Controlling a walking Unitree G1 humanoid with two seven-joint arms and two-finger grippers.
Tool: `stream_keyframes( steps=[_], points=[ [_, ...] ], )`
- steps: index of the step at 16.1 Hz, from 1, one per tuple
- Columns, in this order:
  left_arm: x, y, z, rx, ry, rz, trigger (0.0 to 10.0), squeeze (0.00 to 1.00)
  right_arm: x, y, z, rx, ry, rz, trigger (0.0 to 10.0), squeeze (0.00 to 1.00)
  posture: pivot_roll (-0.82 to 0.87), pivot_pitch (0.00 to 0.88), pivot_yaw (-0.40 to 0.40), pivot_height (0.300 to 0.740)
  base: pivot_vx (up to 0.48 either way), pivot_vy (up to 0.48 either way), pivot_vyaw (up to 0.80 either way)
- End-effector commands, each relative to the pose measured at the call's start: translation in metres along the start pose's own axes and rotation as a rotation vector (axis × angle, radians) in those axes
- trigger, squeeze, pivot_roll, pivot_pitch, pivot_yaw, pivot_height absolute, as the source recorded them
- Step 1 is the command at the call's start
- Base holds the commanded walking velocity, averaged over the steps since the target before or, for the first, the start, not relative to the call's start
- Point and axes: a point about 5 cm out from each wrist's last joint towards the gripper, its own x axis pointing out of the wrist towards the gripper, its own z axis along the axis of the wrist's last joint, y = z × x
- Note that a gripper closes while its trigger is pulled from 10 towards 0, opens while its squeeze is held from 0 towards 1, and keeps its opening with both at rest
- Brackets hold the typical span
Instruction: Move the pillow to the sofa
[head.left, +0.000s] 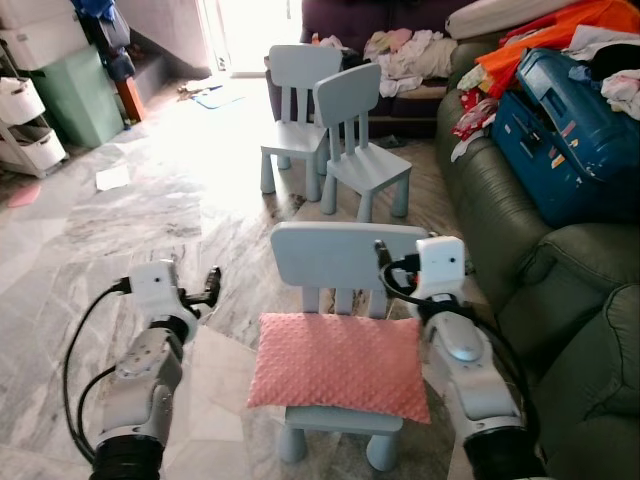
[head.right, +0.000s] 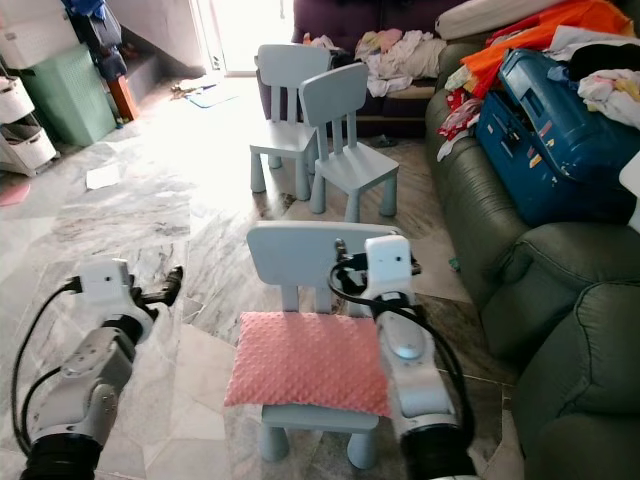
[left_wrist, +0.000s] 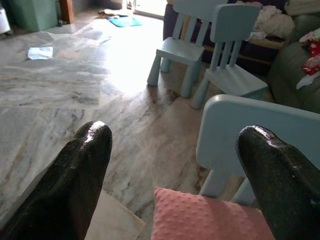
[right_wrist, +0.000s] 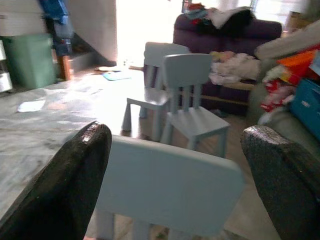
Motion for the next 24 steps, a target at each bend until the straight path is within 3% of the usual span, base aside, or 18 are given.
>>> stream_keyframes(
  steps=[1,6,15,24],
  points=[
    [0.002,-0.002,0.006,0.007,-0.019,-0.018,10.0,0.00,0.003,-0.001,0.006,-0.001,-0.022,-0.005,10.0,0.00,-0.09,0.001,0.051,0.740,0.000,0.000,0.00],
    [0.003,0.000,0.004,0.065,0.002,-0.010,10.0,0.00,0.002,-0.001,0.006,-0.001,-0.022,-0.005,10.0,0.00,-0.09,0.004,0.052,0.740,0.000,0.000,0.00],
    [-0.002,-0.015,0.003,-0.007,-0.011,-0.159,10.0,0.00,0.001,-0.001,0.005,0.000,-0.017,-0.007,10.0,0.00,-0.09,0.009,0.054,0.740,0.037,0.000,0.00],
    [-0.005,-0.024,-0.004,-0.024,0.024,-0.204,10.0,0.00,0.001,0.000,0.004,0.000,-0.017,-0.008,10.0,0.00,-0.09,0.009,0.053,0.740,0.038,0.000,0.00]
  ],
)
